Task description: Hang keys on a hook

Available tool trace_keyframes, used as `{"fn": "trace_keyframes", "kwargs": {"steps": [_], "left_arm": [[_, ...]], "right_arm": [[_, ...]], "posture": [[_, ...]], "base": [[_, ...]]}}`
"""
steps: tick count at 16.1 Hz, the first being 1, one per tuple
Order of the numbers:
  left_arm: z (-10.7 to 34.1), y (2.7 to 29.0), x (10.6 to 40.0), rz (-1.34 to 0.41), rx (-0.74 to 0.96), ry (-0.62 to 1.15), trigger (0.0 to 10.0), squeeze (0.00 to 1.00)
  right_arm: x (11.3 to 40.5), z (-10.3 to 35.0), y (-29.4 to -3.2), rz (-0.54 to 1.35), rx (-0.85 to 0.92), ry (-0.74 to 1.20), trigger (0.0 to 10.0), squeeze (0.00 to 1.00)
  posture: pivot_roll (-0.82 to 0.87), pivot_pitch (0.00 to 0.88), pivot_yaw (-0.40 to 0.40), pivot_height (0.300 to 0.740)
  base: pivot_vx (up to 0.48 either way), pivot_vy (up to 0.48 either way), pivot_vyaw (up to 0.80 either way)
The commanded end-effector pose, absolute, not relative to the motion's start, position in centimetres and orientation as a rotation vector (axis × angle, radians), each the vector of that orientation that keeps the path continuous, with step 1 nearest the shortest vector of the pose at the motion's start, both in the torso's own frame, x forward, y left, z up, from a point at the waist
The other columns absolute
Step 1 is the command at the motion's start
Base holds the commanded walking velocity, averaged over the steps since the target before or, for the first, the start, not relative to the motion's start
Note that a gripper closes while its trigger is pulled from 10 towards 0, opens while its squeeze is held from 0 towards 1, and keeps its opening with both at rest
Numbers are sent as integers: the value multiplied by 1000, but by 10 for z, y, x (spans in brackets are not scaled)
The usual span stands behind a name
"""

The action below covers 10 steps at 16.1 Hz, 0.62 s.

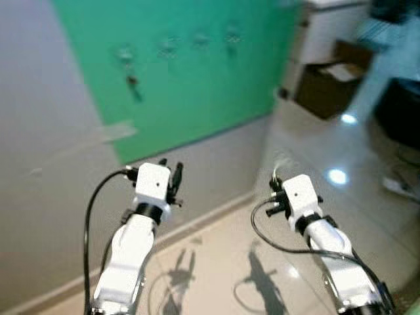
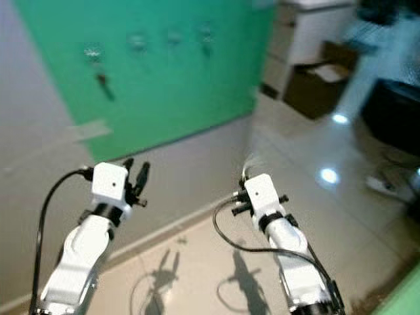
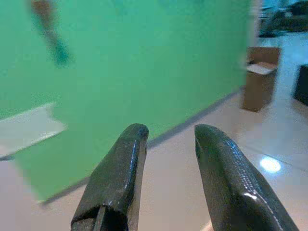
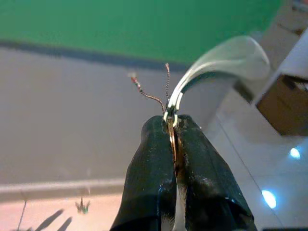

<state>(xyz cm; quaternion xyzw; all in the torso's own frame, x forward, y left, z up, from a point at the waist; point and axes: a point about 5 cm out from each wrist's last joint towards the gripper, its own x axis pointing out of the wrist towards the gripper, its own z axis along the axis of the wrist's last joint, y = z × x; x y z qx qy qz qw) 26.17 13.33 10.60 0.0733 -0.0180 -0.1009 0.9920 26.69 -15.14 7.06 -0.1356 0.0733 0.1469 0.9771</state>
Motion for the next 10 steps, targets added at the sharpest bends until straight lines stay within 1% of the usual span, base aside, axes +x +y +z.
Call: {"fn": "trace_keyframes", "kwargs": {"steps": [1, 4, 6, 7, 8, 10], "left_arm": [[105, 140, 262, -183, 164, -27, 10000, 0], [105, 139, 264, -185, 169, -27, 10000, 0], [106, 141, 265, -181, 166, -27, 10000, 0], [106, 140, 264, -190, 118, -26, 10000, 0], [106, 140, 264, -205, 105, -25, 10000, 0], [104, 141, 264, -205, 137, -21, 10000, 0]], "right_arm": [[270, 71, -148, 277, -288, 141, 10000, 0], [269, 69, -146, 304, -331, 140, 10000, 0], [269, 67, -143, 317, -310, 143, 10000, 0], [269, 67, -141, 326, -299, 146, 10000, 0], [269, 66, -140, 331, -307, 145, 10000, 0], [270, 66, -139, 335, -316, 147, 10000, 0]], "posture": [[-80, 12, -17, 740], [-79, 11, -8, 740], [-78, 9, -9, 740], [-76, 8, -11, 740], [-75, 8, -14, 740], [-73, 7, -19, 740]], "base": [[292, 0, 0], [299, 0, 0], [304, 0, 0], [0, 0, 800], [0, 0, 800], [0, 0, 800]]}}
